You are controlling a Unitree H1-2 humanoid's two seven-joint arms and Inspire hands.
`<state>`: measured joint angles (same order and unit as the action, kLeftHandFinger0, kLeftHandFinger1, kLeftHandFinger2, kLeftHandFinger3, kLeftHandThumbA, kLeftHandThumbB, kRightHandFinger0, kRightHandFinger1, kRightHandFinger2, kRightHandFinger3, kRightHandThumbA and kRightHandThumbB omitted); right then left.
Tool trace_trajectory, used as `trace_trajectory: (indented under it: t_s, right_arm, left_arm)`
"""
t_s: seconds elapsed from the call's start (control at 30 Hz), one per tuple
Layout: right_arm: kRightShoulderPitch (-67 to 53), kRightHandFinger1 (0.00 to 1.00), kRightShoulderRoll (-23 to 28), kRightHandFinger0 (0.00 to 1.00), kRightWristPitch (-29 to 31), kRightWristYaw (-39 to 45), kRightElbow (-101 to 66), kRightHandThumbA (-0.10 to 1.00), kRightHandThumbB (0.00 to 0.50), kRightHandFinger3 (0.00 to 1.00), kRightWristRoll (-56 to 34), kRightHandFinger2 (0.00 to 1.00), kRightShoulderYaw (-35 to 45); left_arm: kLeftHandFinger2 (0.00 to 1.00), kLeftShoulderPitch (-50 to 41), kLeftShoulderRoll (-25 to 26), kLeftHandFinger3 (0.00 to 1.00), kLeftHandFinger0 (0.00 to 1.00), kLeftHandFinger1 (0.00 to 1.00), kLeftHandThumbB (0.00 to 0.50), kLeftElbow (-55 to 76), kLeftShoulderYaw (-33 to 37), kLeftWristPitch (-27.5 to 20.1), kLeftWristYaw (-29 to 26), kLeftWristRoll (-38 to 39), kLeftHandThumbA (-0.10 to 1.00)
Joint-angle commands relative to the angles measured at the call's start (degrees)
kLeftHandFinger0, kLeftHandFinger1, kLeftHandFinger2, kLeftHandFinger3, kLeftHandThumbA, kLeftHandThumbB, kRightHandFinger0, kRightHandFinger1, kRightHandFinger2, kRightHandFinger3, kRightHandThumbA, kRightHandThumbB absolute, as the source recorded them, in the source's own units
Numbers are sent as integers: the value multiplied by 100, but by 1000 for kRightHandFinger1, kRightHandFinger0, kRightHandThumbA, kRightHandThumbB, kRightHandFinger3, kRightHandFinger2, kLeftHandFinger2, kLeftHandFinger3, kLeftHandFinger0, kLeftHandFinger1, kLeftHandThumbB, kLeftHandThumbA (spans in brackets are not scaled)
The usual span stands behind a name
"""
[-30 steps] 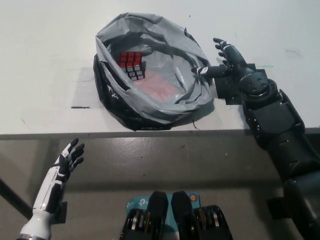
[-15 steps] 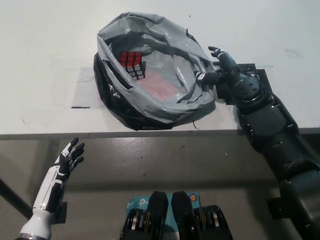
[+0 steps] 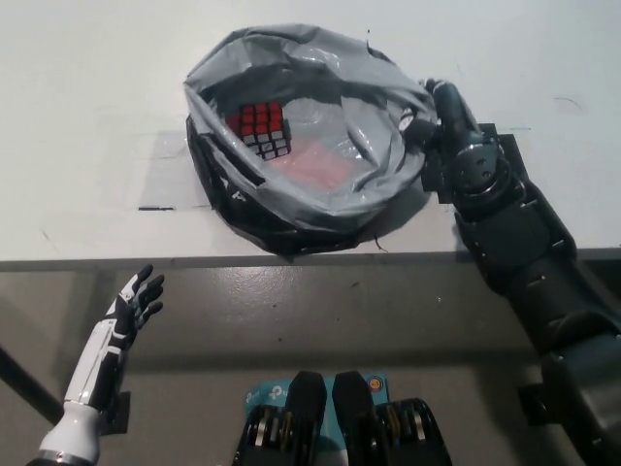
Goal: Use the right hand to pick up a rubix's cube and place it into a plastic bag and lift the bag
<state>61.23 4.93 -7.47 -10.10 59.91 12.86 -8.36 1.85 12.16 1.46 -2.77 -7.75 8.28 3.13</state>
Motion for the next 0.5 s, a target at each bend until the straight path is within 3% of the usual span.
trace_trajectory:
  t_s: [0.0, 0.13, 0.2, 0.23, 0.27, 0.3, 0.33, 0.37, 0.4, 0.47]
  right_arm:
    - [212, 376, 67, 0, 221, -285, -764, -100, 171, 721, 6, 783, 164]
    - [156, 396, 54, 0, 129, -183, -1116, -100, 163, 754, -113, 805, 302]
    - [144, 459, -35, 0, -36, 65, -1480, -100, 143, 810, -615, 838, 683]
    - [258, 411, -343, 0, -513, 397, -1954, -100, 122, 877, -2033, 829, 1725]
    - [300, 391, -440, 0, -678, 488, -2085, -100, 119, 869, -2444, 825, 2046]
    - [381, 385, -566, 0, -925, 540, -2265, -100, 123, 933, -2918, 827, 2448]
    - [468, 311, -639, 0, -1102, 448, -2347, -100, 136, 1000, -3136, 781, 2674]
    - [538, 254, -691, 0, -1228, 383, -2396, -100, 139, 994, -3276, 747, 2836]
    - [736, 208, -790, 0, -1468, 268, -2490, -100, 92, 1000, -3605, 744, 3172]
    - [892, 181, -849, 0, -1601, 222, -2553, -100, 96, 1000, -3810, 776, 3392]
  left_arm:
    - [1000, 116, 104, 1000, 1000, 1000, 172, 124, 6, -53, 59, -8, 1000]
    - [1000, 118, 109, 1000, 1000, 1000, 175, 139, 5, -27, 51, -25, 1000]
    - [1000, 116, 110, 1000, 1000, 1000, 178, 146, 1, -15, 47, -27, 1000]
    - [1000, 109, 101, 1000, 1000, 1000, 170, 150, -1, -22, 48, -10, 1000]
    - [1000, 107, 97, 1000, 1000, 1000, 170, 150, -1, -24, 48, -6, 1000]
    - [1000, 110, 95, 1000, 1000, 1000, 171, 149, -2, -19, 42, -14, 1000]
    - [1000, 112, 94, 1000, 1000, 1000, 171, 148, -2, -21, 41, -17, 1000]
    - [1000, 116, 93, 1000, 1000, 1000, 171, 149, -4, -22, 38, -19, 1000]
    - [1000, 119, 90, 1000, 1000, 1000, 170, 148, -7, -24, 33, -23, 1000]
    - [1000, 126, 91, 1000, 1000, 1000, 171, 152, -11, -13, 30, -22, 1000]
